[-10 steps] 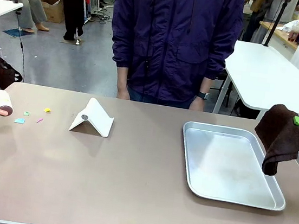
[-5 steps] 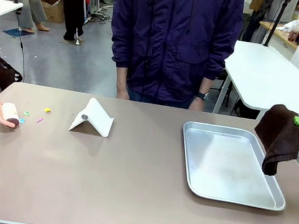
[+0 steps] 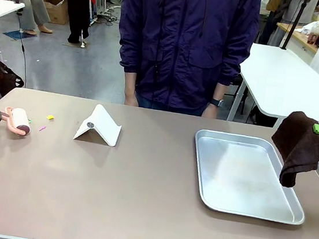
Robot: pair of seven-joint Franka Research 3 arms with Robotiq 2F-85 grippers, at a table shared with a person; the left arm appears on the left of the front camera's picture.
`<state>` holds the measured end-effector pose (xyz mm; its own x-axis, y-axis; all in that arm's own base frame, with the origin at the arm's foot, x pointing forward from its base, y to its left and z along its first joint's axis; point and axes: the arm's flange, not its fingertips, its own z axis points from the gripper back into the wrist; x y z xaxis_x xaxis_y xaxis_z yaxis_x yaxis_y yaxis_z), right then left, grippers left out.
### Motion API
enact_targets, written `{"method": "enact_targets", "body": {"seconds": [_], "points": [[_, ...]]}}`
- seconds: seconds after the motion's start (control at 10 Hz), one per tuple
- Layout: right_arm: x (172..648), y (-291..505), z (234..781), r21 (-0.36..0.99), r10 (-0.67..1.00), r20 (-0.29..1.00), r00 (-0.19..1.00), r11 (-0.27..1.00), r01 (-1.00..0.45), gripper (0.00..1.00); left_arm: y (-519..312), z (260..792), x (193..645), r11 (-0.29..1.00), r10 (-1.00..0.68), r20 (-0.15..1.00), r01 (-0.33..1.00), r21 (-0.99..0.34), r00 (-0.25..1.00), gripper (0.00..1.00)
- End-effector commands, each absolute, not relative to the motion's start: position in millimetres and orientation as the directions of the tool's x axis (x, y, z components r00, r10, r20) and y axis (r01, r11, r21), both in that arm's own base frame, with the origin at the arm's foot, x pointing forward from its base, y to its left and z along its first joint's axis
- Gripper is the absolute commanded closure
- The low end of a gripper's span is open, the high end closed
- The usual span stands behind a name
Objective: Clean the surface of the table.
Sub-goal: Clean the area not pointed to by the person.
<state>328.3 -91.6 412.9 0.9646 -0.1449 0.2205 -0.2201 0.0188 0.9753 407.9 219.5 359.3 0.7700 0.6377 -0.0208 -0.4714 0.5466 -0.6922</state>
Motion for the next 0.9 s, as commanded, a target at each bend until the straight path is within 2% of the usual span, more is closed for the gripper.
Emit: {"method": "enact_targets", "body": {"seconds": [0.0, 0.8], "points": [[331.0, -91.9, 416.9, 0.972, -0.139, 0.235, 0.962, 0.020, -0.235, 0.93, 210.5, 336.7, 422.7, 0.577, 0.625, -0.064, -0.515, -0.634, 0.778, 0.78], [331.0, -91.9, 416.9, 0.972, -0.139, 0.235, 0.962, 0.020, -0.235, 0.93, 159.8, 317.4, 494.1, 0.643, 0.540, -0.074, -0.468, -0.606, 0.838, 0.78]]}}
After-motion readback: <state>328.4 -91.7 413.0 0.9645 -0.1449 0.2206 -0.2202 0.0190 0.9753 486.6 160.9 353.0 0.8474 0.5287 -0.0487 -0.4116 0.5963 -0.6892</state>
